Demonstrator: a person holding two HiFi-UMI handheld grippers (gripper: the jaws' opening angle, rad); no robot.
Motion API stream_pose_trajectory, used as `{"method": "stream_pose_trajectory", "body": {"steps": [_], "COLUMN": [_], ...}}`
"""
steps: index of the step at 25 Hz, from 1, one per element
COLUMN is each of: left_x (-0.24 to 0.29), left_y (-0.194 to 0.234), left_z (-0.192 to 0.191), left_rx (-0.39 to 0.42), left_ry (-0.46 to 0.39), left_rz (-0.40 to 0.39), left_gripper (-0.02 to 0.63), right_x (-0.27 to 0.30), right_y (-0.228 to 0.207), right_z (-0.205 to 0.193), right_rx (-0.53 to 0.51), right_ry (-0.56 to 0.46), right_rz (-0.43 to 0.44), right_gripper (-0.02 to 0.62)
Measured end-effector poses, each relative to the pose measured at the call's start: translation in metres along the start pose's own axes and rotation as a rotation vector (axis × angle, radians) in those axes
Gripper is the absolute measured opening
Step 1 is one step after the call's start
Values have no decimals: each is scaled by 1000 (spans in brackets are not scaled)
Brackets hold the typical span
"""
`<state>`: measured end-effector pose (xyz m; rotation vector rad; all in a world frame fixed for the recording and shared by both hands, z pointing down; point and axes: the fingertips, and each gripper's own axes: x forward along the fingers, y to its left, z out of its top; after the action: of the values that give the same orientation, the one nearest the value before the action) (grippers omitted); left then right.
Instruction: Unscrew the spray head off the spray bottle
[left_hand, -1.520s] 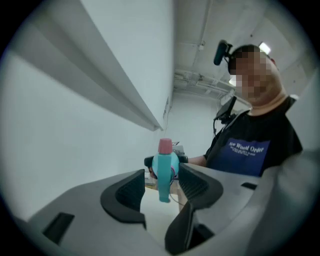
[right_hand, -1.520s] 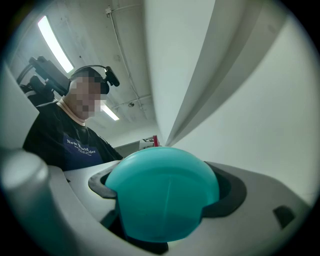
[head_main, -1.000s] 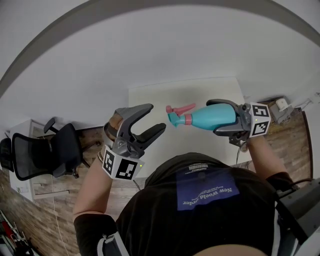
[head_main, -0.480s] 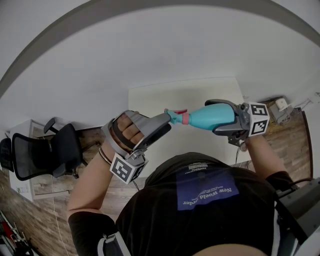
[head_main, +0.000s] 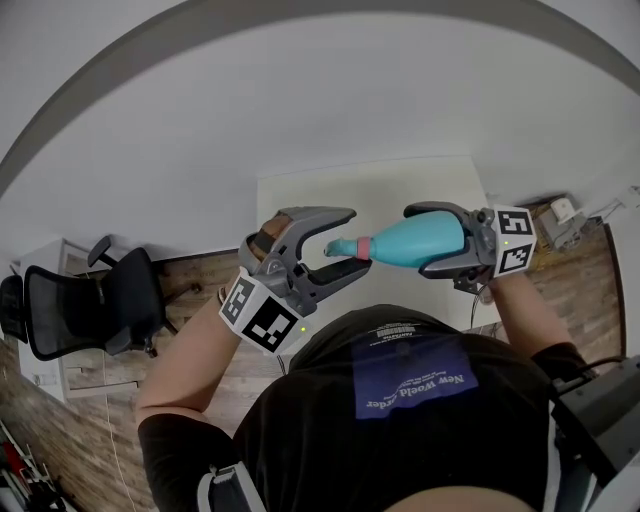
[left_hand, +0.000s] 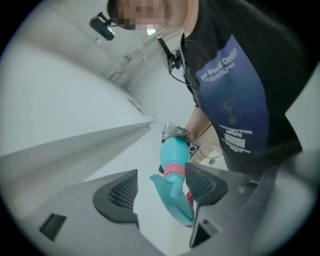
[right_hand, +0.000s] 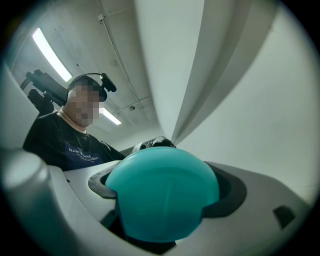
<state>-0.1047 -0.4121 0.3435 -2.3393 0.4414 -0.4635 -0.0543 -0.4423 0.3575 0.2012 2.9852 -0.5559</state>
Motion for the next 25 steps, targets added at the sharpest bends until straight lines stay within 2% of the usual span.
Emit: {"method": "stream_pose_trajectory", "body": {"steps": [3,9,10,12,15,17,19,25], "left_x": [3,6,5,5,5,4,3,-1], "left_y": [-4,-20,-20,-21,-22,-21,-19,-15], "left_z": [1,-1,1,3,4,3,3,0], "left_rx": [-112,-262,-289,-335,-395,-463,-562,-957], "left_ry": [-26,-56,-68,-77,-62,-66,-78,-134], "left_rz": [-60,-196,-204,-225,-270,-292,-319,-409], "left_gripper": [288,284,222,163,158,155,155,153], "right_x": [2,9,9,8,7,6,7,9], "right_y": [3,9,9,9,9,9,9,12], "right_z": [-3,-5,-5,-4,-6,-7,-6,-1], "right_rx": [-1,10,12,17,19,21,15,-58], "right_ry": [10,18,17,13,16,18,19,33], "right_rz": [16,51,52,54,56,57,55,46], "right_gripper": [453,452,453,453,453,453,453,453]}}
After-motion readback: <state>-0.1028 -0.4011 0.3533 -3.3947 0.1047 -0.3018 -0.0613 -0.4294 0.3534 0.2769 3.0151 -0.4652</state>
